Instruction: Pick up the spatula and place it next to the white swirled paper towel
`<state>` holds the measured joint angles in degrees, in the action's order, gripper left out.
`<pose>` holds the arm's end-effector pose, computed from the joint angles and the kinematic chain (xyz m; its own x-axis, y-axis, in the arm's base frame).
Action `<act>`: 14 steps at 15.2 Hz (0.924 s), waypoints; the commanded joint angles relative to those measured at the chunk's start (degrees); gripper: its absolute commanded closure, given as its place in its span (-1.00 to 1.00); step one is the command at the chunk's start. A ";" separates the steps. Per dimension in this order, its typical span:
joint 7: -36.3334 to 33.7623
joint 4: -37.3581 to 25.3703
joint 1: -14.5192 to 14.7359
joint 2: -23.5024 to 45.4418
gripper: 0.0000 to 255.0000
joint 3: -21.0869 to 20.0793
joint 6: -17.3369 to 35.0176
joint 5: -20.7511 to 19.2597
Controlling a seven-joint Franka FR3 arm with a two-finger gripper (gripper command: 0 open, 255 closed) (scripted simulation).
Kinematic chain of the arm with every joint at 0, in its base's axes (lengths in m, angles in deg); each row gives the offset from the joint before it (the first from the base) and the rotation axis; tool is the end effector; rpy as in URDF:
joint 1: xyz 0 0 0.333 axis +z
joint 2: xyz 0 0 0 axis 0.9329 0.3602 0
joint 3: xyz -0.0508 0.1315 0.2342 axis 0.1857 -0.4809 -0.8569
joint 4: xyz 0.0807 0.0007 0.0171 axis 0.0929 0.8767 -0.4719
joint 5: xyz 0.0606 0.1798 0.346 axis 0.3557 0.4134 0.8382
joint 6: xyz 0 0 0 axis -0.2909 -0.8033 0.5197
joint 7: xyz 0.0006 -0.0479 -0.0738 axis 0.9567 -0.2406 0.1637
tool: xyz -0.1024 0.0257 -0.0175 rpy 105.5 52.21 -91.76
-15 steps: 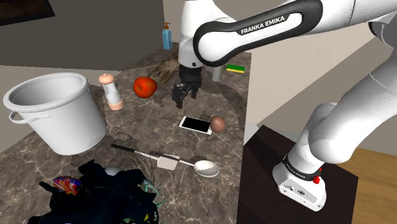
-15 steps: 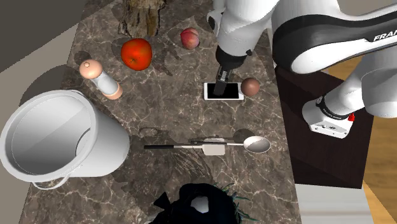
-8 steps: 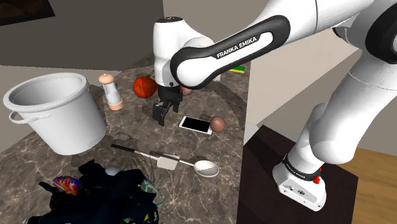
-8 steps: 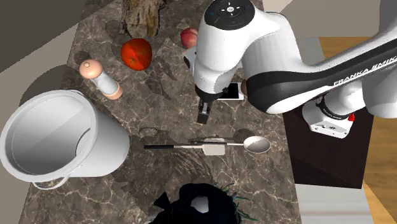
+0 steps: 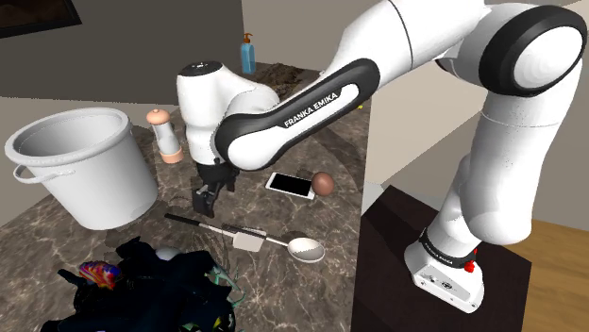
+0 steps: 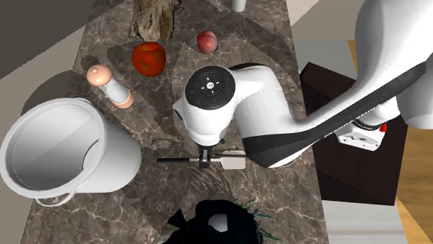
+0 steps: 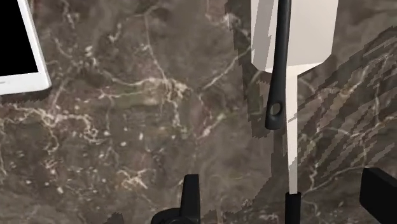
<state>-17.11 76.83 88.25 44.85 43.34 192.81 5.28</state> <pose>0.4584 0.4000 0.3502 0.9163 0.3948 0.0680 0.3965 -0.9180 -0.0131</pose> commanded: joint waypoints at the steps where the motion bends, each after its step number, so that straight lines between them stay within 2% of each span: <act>1: -1.33 -3.65 1.98 4.39 -1.00 -0.28 0.04 -2.66; 3: -1.92 -5.82 3.31 6.80 -1.00 -0.27 -0.12 -4.05; 10: -3.03 -4.36 3.91 10.05 -1.00 0.61 4.34 -5.81; 14: -3.03 -4.36 3.91 10.05 -1.00 0.61 4.34 -5.81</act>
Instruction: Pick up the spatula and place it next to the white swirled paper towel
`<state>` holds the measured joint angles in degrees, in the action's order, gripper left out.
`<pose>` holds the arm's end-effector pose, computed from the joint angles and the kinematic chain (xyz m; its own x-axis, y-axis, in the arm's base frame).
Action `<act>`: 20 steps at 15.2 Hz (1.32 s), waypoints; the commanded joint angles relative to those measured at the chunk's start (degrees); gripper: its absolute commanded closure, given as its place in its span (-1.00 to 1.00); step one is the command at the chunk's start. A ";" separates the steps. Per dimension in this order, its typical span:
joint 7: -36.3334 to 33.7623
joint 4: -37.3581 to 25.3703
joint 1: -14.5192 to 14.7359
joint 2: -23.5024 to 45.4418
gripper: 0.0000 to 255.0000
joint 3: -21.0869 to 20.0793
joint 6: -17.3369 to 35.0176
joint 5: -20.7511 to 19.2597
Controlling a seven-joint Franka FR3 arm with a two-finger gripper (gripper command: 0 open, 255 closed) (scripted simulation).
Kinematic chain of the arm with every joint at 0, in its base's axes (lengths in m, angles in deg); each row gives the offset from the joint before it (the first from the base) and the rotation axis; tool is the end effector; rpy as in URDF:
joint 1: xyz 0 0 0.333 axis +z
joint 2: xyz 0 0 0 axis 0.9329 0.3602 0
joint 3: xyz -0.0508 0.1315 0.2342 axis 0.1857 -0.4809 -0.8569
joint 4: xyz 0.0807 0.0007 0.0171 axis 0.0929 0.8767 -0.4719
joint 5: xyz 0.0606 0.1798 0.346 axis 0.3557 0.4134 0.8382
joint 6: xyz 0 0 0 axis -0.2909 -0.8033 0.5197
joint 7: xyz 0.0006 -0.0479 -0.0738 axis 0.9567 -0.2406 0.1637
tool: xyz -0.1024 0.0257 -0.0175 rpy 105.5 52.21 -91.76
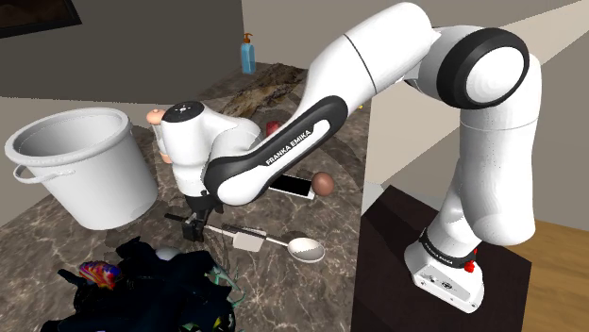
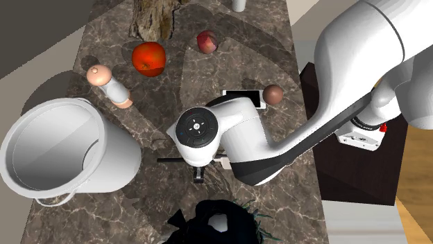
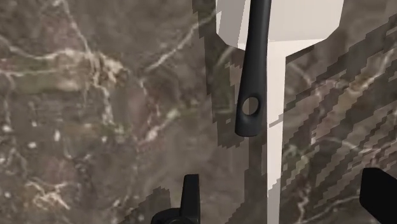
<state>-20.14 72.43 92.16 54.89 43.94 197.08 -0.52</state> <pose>0.4562 0.4391 0.2902 0.8936 0.4441 0.0660 0.4450 -0.8955 0.0005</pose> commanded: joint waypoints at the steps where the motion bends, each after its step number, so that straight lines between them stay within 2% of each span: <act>1: 0.00 0.04 -0.01 0.02 -1.00 0.01 0.06 -0.02; 4: 0.00 0.03 0.00 0.01 -1.00 0.01 0.05 -0.01; 5: 0.00 0.03 0.00 0.01 1.00 0.01 0.05 -0.01; 14: 0.00 0.04 -0.01 0.02 1.00 0.01 0.06 -0.02; 20: 0.90 -1.57 -0.42 -2.26 1.00 -0.64 -3.64 1.30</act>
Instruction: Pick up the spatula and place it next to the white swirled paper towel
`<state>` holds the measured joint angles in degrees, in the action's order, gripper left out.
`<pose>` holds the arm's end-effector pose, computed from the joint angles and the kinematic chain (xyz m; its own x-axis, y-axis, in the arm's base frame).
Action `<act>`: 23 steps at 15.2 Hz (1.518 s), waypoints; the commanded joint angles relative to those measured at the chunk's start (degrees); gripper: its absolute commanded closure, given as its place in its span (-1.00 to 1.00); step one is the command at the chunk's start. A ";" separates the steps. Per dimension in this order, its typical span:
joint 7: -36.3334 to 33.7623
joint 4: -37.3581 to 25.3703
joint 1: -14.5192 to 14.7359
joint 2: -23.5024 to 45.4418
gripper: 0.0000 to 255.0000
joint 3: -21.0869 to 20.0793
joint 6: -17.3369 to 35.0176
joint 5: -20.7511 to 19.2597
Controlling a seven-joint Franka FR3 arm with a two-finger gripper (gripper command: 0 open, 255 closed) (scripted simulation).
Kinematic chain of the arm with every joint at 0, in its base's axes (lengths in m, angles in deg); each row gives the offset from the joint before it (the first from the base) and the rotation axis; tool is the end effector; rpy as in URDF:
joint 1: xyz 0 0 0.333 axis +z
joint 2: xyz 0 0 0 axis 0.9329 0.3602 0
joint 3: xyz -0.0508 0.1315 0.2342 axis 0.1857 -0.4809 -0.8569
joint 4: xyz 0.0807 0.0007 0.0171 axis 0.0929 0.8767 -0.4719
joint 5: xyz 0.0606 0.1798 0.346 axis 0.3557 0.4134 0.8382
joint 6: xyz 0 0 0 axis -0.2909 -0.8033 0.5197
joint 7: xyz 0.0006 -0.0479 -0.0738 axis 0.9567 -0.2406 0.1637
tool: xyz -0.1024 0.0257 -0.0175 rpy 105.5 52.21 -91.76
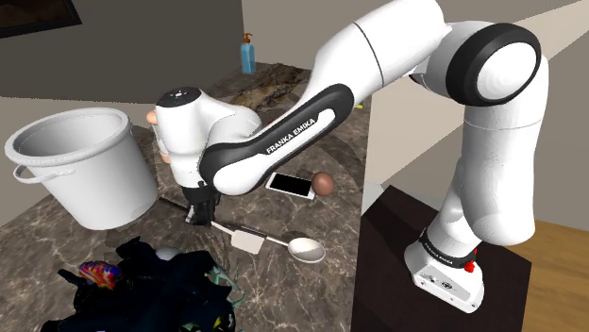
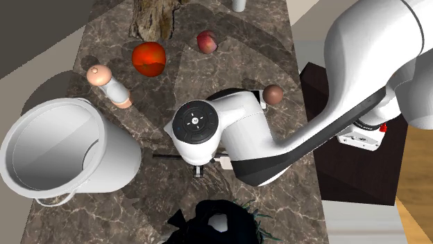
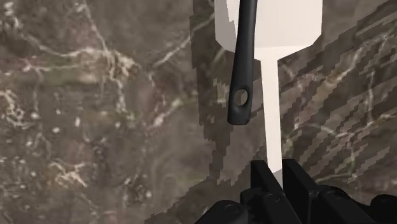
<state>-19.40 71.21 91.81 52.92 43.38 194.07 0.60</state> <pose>0.4570 0.4398 0.3161 0.8935 0.4441 0.0664 0.4451 -0.8955 0.0003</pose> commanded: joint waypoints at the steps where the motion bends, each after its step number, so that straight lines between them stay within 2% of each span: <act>1: 0.31 -0.66 -0.13 -0.64 1.00 -0.17 -1.26 0.39; 23: 2.55 -11.23 -0.52 -5.55 1.00 -1.40 -16.26 3.39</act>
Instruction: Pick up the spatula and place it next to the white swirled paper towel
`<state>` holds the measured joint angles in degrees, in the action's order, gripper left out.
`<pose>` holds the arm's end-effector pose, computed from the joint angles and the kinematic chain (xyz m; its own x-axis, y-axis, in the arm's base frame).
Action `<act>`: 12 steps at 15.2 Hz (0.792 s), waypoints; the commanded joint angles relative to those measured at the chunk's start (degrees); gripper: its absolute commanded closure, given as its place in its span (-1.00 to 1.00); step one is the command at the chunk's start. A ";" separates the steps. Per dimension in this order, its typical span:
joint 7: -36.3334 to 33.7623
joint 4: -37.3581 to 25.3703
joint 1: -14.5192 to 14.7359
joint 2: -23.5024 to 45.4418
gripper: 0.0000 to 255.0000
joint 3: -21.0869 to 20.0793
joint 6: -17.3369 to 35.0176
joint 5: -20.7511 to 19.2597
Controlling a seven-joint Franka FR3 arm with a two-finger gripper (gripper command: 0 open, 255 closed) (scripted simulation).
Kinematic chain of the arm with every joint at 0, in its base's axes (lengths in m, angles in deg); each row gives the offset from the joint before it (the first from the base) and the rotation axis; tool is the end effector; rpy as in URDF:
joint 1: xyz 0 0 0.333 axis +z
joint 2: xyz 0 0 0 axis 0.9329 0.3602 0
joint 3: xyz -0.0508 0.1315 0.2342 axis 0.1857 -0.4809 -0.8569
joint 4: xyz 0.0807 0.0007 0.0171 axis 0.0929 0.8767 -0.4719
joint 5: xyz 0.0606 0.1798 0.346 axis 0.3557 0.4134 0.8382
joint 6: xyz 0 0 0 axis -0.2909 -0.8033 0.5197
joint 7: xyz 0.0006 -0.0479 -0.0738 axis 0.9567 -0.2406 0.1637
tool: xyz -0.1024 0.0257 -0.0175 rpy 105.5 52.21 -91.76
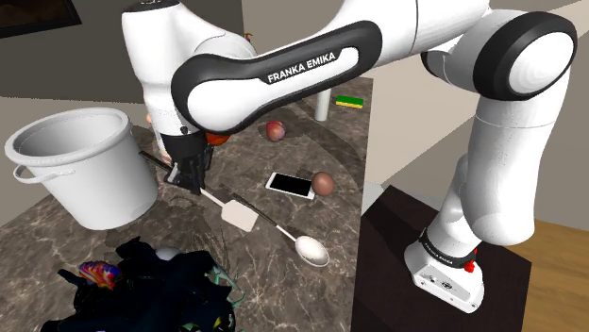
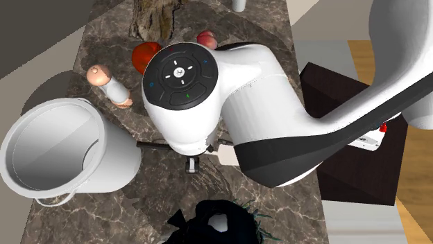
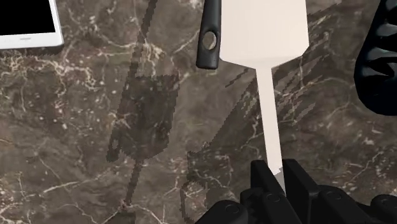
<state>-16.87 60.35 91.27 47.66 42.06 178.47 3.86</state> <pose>0.4624 0.4413 0.4365 0.8936 0.4440 0.0666 0.4449 -0.8956 0.0004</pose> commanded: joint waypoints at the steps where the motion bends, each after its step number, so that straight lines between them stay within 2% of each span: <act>1: 0.07 -1.03 0.05 -0.37 1.00 -0.10 -1.39 0.19; 12: 0.50 -9.59 0.61 -0.33 1.00 -0.36 -9.87 0.39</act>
<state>-16.45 51.41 91.87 47.40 41.71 169.34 4.20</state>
